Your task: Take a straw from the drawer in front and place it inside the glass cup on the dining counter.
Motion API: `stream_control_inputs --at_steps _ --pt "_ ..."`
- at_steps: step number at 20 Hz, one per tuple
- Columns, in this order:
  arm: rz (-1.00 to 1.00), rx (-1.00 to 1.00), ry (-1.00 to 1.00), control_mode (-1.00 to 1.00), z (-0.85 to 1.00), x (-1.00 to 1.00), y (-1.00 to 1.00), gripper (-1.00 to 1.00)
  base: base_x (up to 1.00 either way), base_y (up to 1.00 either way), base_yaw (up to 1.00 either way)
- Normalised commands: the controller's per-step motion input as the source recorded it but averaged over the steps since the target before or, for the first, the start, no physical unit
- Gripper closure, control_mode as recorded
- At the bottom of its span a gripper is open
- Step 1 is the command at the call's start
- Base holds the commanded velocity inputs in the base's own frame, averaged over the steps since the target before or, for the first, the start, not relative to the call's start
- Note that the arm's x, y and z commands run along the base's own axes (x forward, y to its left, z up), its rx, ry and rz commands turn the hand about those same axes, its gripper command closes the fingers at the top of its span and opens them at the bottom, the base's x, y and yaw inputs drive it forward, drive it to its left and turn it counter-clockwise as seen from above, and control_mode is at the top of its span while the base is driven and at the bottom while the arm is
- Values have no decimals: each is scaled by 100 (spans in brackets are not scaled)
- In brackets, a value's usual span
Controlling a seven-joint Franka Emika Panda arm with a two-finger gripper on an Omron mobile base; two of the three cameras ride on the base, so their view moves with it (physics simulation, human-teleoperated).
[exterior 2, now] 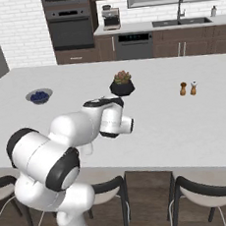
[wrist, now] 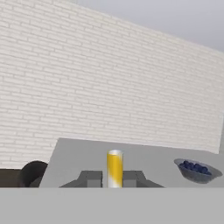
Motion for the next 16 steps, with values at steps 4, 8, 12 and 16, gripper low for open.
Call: stream_control_inputs --at_steps 4,8,12,16 --pt "-3 0 4 -100 -21 -36 0 100 0 0 0" --pt "-2 0 11 -100 -34 3 0 100 0 0 0" --pt "0 0 12 -100 -30 22 1 -100 0 0 0" --pt "-1 0 4 -100 -4 7 0 -100 0 0 0"
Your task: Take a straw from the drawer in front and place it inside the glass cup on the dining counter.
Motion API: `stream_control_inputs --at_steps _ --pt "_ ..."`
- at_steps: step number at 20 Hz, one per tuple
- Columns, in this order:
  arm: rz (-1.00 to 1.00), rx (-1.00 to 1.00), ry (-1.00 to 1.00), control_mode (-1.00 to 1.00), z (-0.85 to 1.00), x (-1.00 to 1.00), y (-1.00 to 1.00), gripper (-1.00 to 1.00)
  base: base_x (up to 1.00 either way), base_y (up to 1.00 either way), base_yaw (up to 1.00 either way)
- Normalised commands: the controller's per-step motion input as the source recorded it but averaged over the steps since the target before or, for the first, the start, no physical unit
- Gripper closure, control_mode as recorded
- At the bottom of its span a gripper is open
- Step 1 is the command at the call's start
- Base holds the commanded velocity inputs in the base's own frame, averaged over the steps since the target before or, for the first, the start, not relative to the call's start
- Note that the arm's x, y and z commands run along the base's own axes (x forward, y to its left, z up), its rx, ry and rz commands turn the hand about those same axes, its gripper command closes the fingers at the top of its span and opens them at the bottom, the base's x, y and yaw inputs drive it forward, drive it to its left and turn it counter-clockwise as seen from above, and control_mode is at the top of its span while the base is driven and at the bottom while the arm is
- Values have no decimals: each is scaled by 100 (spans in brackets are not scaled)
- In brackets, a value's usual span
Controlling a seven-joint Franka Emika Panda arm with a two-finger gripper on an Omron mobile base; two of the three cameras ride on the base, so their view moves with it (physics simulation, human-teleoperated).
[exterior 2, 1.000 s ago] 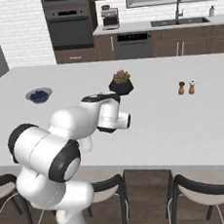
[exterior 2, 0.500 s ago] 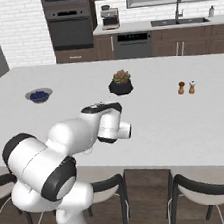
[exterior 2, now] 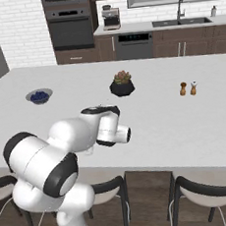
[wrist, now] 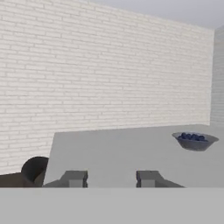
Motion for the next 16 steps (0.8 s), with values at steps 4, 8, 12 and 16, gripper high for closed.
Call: stream_control_inputs --at_steps 4,8,12,16 --pt "-2 -1 0 -100 1 0 0 -100 0 0 0" --pt "-2 -1 0 -100 37 -10 0 -100 0 0 0" --pt "-4 0 -2 -100 81 -35 0 -100 0 0 0" --pt "-5 -1 -7 -100 83 -39 0 -100 0 0 0"
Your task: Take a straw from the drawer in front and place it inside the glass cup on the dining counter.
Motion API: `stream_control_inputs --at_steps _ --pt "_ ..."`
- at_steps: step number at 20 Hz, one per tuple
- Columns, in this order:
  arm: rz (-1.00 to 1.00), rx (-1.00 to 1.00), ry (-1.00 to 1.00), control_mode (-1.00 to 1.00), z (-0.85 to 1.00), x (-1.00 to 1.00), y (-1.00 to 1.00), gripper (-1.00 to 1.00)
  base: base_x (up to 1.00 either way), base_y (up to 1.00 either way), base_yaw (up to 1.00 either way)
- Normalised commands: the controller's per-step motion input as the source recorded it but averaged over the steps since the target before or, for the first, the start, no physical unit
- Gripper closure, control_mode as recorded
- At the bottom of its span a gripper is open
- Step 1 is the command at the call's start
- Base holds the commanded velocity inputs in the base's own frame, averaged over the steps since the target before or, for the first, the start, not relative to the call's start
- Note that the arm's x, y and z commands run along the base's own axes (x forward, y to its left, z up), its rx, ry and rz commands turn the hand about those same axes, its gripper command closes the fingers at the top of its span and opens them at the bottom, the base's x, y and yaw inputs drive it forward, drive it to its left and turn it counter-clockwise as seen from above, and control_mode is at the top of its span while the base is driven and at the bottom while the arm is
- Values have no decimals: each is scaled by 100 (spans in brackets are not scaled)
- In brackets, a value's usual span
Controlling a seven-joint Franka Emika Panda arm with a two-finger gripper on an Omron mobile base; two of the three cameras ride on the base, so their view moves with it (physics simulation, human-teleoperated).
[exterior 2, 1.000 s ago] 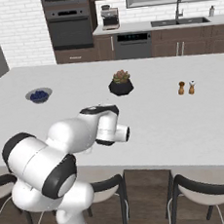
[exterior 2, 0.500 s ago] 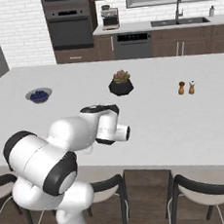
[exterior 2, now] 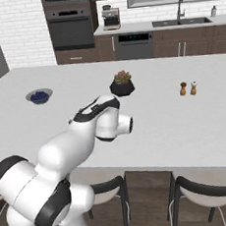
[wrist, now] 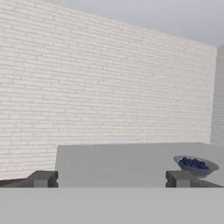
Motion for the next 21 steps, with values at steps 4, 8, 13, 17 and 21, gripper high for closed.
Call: stream_control_inputs --at_steps 4,8,13,17,21 --pt "-5 -7 -20 -100 100 -55 8 -100 0 0 0" --pt "-1 -24 -36 -100 100 -96 34 -100 0 0 0" --pt "0 -47 -42 -100 71 -100 52 -100 0 0 0" --pt "0 -63 -29 -100 30 -100 60 -100 0 0 0" --pt "0 -63 -2 -100 2 -75 60 -100 0 0 0"
